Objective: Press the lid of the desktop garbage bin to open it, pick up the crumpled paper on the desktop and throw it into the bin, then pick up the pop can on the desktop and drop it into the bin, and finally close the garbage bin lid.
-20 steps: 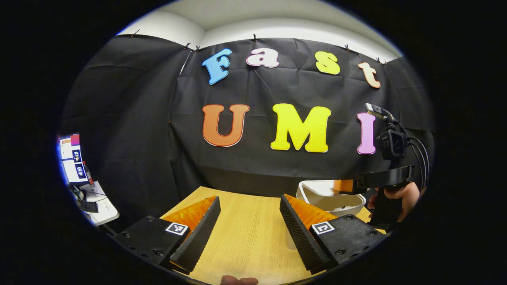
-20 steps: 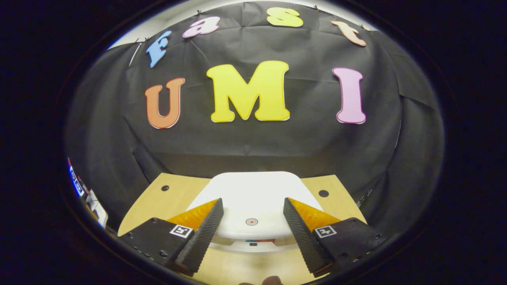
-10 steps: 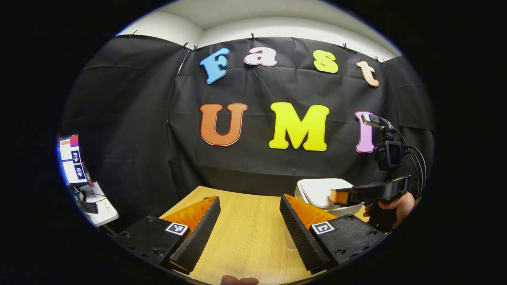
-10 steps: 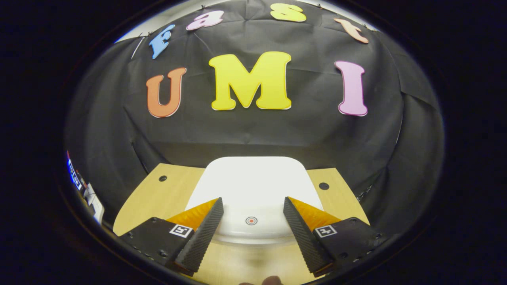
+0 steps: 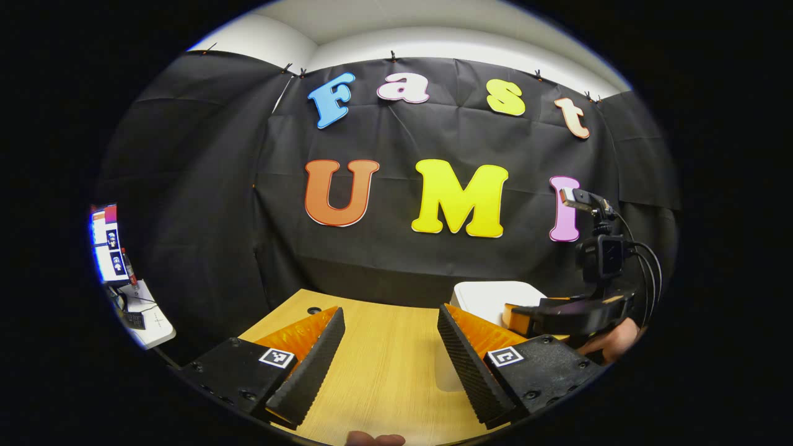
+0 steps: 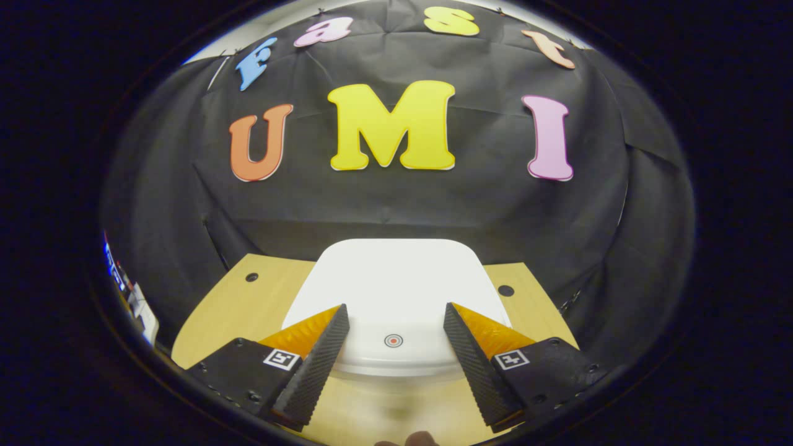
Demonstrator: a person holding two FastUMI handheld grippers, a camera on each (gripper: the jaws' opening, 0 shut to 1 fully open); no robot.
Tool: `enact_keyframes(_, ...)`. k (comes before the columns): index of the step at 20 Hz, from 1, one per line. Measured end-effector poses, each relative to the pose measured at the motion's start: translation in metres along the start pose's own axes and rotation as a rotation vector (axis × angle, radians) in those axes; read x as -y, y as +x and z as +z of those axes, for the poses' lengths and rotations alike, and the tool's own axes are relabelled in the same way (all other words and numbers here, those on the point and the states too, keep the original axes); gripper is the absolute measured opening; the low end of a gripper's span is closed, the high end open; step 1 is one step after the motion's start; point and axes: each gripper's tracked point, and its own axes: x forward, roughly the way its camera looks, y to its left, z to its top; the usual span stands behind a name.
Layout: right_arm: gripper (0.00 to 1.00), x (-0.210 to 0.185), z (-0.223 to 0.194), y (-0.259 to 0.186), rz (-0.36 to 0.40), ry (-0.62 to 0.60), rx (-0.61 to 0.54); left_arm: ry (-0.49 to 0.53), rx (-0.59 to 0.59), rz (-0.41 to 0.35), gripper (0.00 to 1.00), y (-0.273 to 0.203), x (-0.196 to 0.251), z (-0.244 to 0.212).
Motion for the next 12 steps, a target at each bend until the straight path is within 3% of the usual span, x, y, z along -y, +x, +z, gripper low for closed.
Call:
enact_keyframes(4, 1.0, 0.001, -0.006, 0.0, 0.029, 0.046, -0.001, -0.027, 0.002, -0.11, 0.97, 0.014, 0.039, 0.017)
enact_keyframes(7, 0.99, 0.0, -0.004, 0.002, 0.025, 0.047, 0.043, 0.018, 0.061, -0.168, 1.0, 0.03, 0.063, 0.045)
enact_keyframes(12, 0.96, -0.002, 0.002, -0.001, 0.029, 0.075, 0.07, 0.081, 0.085, -0.175, 0.97, 0.052, 0.076, 0.056)
